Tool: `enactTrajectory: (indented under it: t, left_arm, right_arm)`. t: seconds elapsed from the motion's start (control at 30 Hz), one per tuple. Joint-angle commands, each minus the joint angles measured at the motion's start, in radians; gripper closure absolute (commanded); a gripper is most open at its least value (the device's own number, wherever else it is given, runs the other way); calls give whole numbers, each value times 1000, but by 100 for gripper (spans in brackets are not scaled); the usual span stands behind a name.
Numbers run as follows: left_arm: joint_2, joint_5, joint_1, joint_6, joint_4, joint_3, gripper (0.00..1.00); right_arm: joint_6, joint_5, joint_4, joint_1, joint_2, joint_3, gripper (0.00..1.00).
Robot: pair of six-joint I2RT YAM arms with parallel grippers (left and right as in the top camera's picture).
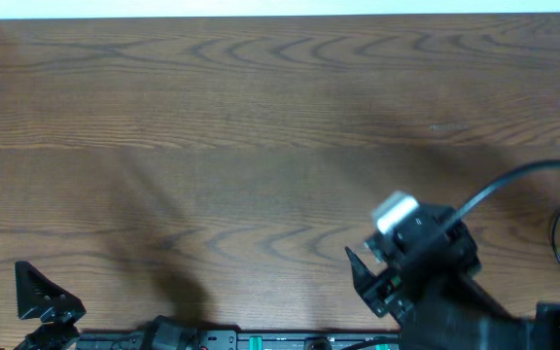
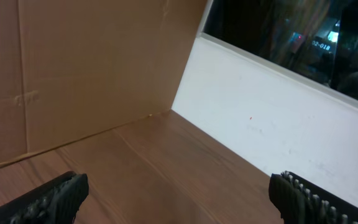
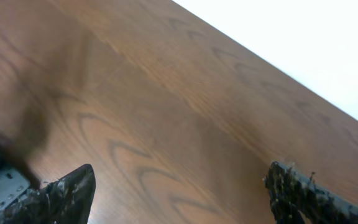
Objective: Untangle cables
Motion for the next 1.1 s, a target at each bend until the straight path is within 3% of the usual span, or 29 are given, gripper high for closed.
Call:
enactTrajectory:
  t: [0.0,0.23,0.33,0.47,0.6,0.77,0.93,1.07]
  left_arm:
    - [-2,-2,5,12,5,-2,2]
    - [-2,47,5,9,6,-2,2]
    - [-2,55,5,9,9,-2,2]
    - [-2,74,4,9,9,-2,2]
    - [-2,77,4,9,9,-2,2]
    - [-2,80,4,9,8,-2,2]
    - [-2,104,4,10,6,-2,2]
    - [-2,104,4,9,6,-2,2]
  right_arm:
    - [194,253,-3,93,-28,-97,15]
    - [266,439,20,125,-32,-230,1]
    - [253,477,50,124,-32,-270,1]
    - [122,475,181,115,-27,-312,1]
    - [-189,363,450,66,-3,-348,1]
    - [-431,116,661,-111,37,-357,1]
    - [-496,-85,737,-338,76,-357,1]
    - [-460,-200,834,-526,99,-357,1]
